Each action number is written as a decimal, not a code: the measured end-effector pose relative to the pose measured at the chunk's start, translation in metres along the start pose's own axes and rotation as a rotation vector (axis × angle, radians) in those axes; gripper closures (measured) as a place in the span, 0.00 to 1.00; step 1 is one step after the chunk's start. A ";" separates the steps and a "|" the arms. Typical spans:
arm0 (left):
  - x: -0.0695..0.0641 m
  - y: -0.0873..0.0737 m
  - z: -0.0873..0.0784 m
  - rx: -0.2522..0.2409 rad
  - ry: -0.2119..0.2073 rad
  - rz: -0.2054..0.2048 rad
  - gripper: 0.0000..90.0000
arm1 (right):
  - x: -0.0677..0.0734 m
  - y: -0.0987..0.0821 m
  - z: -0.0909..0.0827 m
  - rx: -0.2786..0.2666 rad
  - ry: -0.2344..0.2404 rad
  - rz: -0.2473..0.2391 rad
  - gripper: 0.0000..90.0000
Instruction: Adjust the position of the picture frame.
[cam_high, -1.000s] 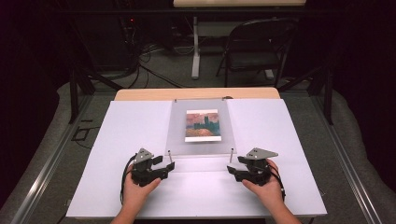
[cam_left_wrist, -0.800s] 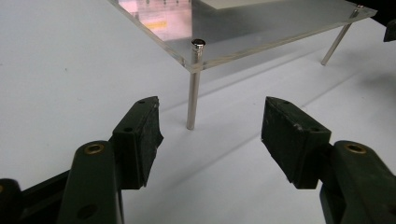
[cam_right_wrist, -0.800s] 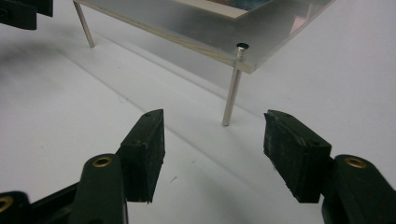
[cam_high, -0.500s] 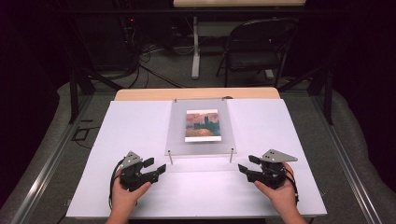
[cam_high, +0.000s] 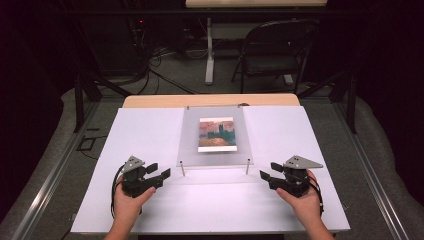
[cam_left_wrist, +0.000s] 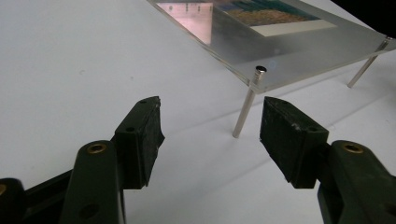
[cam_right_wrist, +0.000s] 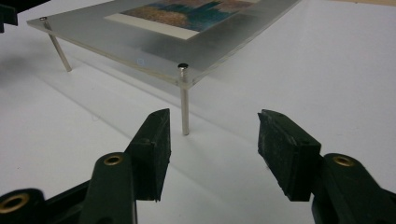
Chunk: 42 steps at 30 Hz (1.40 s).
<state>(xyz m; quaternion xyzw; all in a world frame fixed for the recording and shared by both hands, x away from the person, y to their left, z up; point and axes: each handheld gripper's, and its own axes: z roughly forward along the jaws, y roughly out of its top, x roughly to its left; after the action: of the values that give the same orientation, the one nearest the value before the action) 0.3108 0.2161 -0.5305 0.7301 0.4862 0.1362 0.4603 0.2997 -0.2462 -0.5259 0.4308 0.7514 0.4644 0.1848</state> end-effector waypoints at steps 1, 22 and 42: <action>0.002 0.003 0.002 0.006 0.001 0.002 0.43 | -0.001 0.001 0.001 0.001 -0.004 -0.003 0.48; 0.009 0.068 0.031 0.021 0.052 0.040 0.42 | -0.030 0.048 0.039 0.102 -0.064 0.025 0.44; 0.010 0.124 0.058 0.035 0.069 0.061 0.40 | -0.034 0.105 0.070 0.075 -0.054 0.000 0.43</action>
<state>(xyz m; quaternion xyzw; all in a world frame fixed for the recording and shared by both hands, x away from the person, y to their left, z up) 0.4253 0.1802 -0.4641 0.7474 0.4818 0.1668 0.4259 0.4165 -0.2158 -0.4748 0.4498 0.7630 0.4243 0.1885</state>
